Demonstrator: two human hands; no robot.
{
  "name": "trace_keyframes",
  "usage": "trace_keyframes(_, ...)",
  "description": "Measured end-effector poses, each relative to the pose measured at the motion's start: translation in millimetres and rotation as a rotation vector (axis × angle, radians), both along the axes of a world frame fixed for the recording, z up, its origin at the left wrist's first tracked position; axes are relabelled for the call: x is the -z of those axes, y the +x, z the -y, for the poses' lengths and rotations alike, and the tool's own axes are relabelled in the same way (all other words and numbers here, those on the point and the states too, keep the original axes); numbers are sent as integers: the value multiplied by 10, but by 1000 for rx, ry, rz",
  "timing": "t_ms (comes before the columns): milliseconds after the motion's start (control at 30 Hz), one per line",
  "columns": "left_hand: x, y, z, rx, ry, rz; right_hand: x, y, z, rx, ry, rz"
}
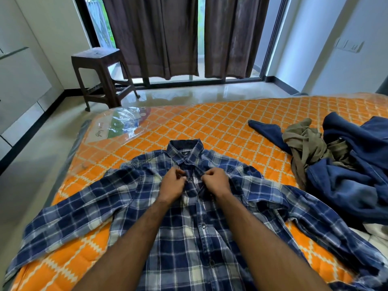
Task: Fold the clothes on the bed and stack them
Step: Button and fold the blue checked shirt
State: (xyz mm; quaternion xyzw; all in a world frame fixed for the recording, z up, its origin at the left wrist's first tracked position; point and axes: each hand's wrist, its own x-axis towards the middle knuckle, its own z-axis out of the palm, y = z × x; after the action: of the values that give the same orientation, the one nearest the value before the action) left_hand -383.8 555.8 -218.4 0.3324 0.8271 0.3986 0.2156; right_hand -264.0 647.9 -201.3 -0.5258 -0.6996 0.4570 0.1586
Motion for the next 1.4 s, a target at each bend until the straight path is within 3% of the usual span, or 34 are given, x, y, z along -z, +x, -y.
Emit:
trace_keyframes(133, 104, -6, -45, 20, 3, -84, 75, 179, -78, 218, -281, -294)
trace_keyframes(233, 74, 51, -86, 16, -21, -117, 98, 194, -62, 243, -340, -382)
trace_keyframes(433, 4, 27, -218, -98, -89, 63, 58, -21, 40, 184, -245, -312)
trace_keyframes(700, -25, -14, -149, -136, 125, 417, 119, -135, 160, 180, -115, -214)
trace_keyframes(967, 62, 0, -131, -155, 165, 379, 213, -193, 260, 195, -90, -266)
trace_keyframes(1167, 82, 48, -123, -186, 181, 339, 208, -112, 220, 213, -242, -404)
trace_keyframes(1400, 80, 29, -64, -182, 206, 368, 166, -155, 219, 206, -198, -295)
